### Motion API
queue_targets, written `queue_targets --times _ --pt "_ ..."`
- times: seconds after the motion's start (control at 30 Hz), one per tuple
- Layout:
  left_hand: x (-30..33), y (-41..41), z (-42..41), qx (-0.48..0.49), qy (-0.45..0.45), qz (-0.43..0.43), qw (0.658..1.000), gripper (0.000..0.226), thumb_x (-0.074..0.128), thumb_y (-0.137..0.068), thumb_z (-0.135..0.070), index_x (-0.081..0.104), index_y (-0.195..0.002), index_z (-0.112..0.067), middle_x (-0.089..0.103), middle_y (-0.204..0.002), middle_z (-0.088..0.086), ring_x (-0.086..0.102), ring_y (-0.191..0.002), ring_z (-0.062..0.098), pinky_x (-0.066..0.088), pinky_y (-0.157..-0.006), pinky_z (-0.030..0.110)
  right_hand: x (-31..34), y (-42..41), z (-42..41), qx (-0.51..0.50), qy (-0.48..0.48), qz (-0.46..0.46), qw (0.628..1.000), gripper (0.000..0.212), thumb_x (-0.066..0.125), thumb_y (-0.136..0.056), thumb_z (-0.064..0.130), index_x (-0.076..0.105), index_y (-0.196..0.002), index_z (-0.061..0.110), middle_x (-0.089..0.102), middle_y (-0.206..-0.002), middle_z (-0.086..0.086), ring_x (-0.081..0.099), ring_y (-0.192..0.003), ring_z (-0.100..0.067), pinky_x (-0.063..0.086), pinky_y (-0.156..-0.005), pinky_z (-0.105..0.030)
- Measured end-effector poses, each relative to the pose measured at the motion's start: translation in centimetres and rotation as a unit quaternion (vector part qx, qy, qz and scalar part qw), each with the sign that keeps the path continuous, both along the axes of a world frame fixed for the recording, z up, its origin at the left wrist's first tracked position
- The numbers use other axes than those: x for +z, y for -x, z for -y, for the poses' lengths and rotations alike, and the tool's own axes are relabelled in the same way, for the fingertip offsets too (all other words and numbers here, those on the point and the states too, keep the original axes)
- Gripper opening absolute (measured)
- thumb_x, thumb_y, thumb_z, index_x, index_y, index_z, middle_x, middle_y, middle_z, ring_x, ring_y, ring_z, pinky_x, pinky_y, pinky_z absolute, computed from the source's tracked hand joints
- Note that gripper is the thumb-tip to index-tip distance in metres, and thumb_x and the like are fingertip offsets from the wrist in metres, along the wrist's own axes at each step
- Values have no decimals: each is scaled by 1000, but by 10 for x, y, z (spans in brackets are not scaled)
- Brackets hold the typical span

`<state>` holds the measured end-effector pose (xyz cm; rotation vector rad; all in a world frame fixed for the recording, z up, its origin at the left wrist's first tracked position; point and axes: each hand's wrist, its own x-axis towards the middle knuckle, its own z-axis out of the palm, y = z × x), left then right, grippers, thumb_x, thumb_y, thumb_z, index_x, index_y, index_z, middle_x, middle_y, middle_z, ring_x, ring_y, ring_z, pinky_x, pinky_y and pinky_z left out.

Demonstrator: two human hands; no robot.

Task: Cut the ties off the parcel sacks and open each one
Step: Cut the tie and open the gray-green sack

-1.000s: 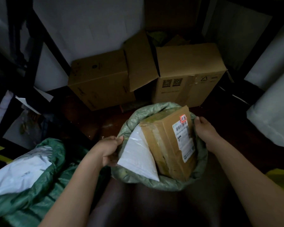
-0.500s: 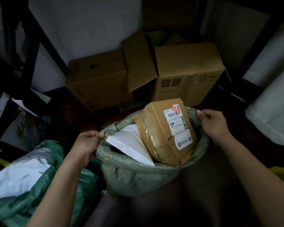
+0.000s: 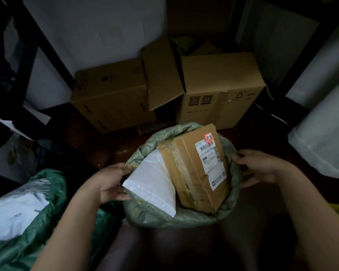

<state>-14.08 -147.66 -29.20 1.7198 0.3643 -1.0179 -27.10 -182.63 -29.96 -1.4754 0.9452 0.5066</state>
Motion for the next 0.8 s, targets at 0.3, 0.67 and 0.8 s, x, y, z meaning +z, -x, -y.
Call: queue_targets --times 0.3,0.67,0.8 --pt "9 -4 16 123 151 63 979 20 48 -99 -14 66 -103 -20 73 -95 8 70 -85 26 58 -57 41 5 -42 -27 -172 93 307 931 28 62 -94 19 60 -121 27 66 -106 2 65 -97 -12 54 -72 -23" --pt "11 -3 31 130 177 83 972 21 49 -97 -14 66 -95 -27 75 -89 4 72 -72 28 57 -55 40 -3 -41 -30 -179 145 358 905 48 60 -89 -4 65 -106 41 64 -116 8 61 -103 1 52 -74 -12" --pt "9 0 30 141 130 40 981 19 42 -100 -14 60 -97 -18 64 -104 10 67 -82 34 60 -58 46 -3 -41 -36 -207 69 311 925 41 54 -98 31 49 -138 35 54 -134 7 55 -119 -12 49 -97 -38"
